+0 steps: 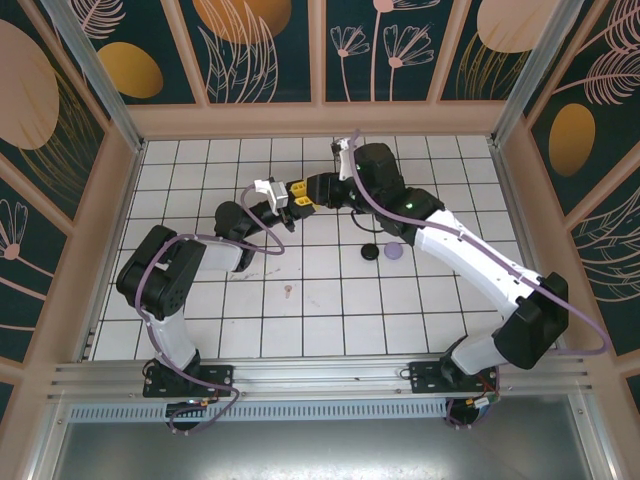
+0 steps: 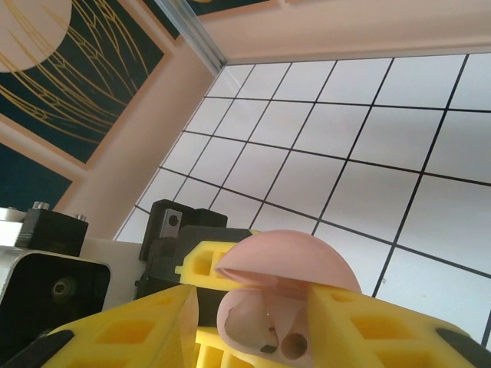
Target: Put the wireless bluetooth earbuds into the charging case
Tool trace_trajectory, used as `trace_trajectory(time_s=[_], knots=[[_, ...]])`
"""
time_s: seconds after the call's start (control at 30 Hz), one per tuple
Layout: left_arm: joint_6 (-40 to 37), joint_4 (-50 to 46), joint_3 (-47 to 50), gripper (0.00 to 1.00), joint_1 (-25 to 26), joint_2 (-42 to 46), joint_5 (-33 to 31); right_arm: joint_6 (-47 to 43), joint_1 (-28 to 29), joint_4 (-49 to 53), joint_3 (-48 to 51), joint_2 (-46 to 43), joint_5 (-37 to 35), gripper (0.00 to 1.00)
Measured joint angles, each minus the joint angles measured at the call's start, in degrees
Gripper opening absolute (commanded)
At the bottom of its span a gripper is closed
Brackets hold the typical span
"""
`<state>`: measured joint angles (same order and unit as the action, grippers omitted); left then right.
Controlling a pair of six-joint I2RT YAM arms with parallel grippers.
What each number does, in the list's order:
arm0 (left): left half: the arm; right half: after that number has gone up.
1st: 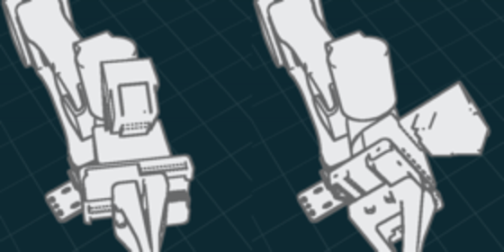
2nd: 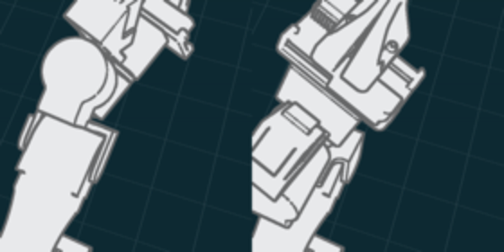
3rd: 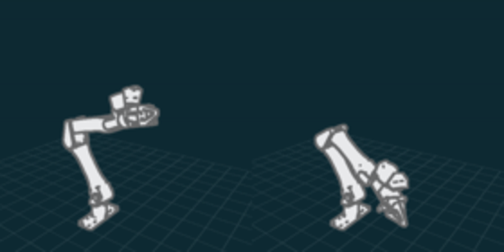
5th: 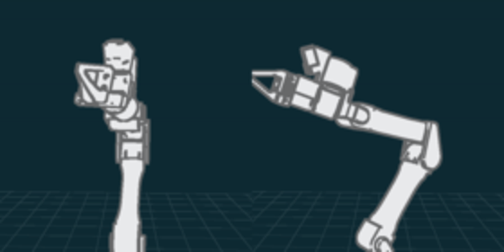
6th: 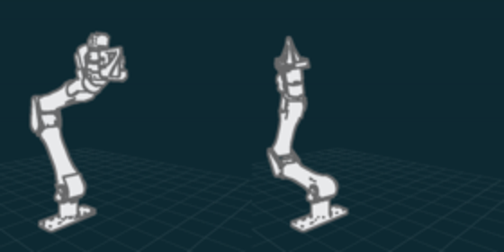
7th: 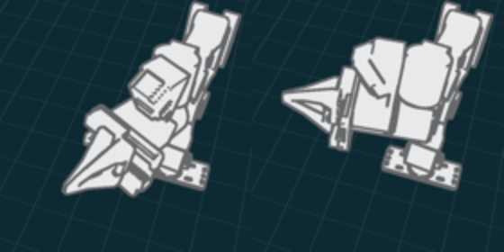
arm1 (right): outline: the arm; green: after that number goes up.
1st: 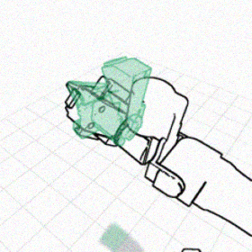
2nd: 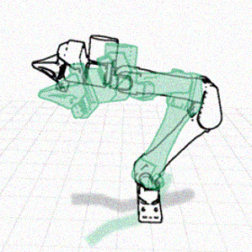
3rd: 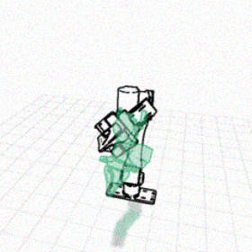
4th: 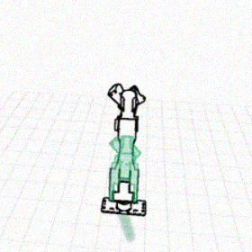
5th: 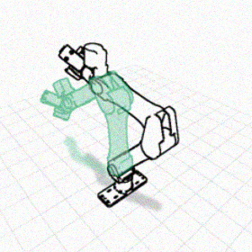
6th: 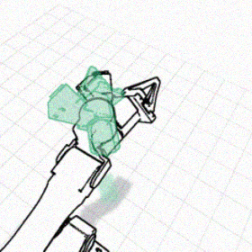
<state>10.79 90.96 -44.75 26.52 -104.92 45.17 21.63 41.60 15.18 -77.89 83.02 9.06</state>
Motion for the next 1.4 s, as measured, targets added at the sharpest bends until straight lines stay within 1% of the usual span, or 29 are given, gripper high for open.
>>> trace_trajectory(time_s=[0.3, 0.63, 0.8, 0.9, 1.13, 1.4], knots=[[0.2, -1.7, 0.0, 0.00, -0.2, 0.5, 0.5, -3.7, 0.9, 4.0, -3.1, 1.8, -1.8, 0.40], [0.4, -3.5, 0.0, 0.00, -0.7, 1.1, 0.5, -7.8, 4.2, 9.3, -8.3, 5.3, -10.8, 0.28], [0.4, -4.6, 0.0, 0.00, -0.9, 1.6, 0.3, -9.0, 6.1, 11.5, -10.9, 6.8, -15.9, 0.25], [0.4, -4.9, 0.0, 0.00, -1.1, 1.8, 0.2, -9.4, 7.2, 12.1, -12.0, 7.6, -18.5, 0.21], [0.4, -6.2, 0.0, 0.00, -1.1, 1.8, 0.2, -10.1, 8.1, 12.3, -12.5, 8.3, -21.0, 0.13], [0.4, -6.4, 0.0, 0.00, -1.1, 1.9, 0.1, -10.4, 8.4, 12.3, -12.5, 8.3, -22.1, 0.09]])
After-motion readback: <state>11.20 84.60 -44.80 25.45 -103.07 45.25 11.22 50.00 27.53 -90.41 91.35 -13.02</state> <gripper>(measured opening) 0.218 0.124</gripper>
